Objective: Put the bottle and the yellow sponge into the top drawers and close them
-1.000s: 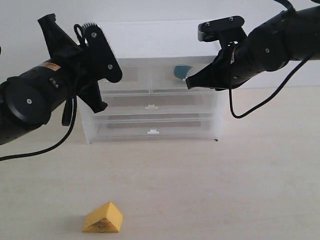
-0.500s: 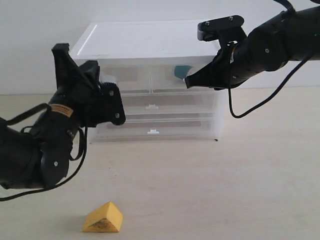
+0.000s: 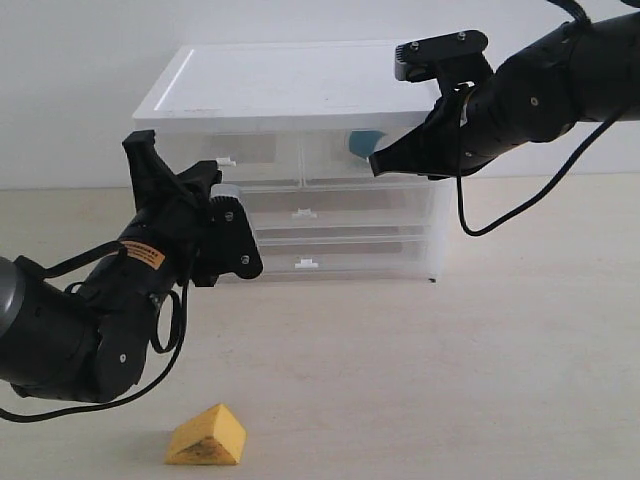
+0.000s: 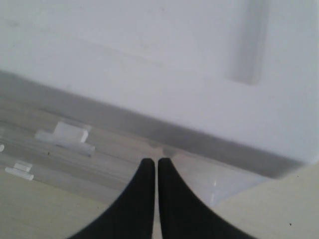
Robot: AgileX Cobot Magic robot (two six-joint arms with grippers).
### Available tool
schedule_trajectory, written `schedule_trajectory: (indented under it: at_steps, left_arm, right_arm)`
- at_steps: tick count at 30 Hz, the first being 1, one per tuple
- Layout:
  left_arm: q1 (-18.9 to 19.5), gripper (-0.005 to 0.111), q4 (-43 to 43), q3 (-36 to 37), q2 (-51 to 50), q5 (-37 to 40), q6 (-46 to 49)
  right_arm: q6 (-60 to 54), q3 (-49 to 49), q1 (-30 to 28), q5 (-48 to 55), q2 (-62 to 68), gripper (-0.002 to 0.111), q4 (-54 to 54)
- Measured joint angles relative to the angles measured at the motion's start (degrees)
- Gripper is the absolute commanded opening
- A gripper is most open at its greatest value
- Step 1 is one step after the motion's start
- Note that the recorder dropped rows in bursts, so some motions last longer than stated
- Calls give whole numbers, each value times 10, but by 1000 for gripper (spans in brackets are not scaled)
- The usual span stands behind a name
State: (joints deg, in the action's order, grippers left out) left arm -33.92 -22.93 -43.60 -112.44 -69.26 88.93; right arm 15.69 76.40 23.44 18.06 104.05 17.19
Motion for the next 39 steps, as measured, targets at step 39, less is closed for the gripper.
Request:
schedule_trajectory:
  at_steps: [39]
  left_arm:
    - [14, 38, 20, -54, -64, 1, 37]
  right_arm:
    - [-6, 0, 0, -3, 0, 0, -1]
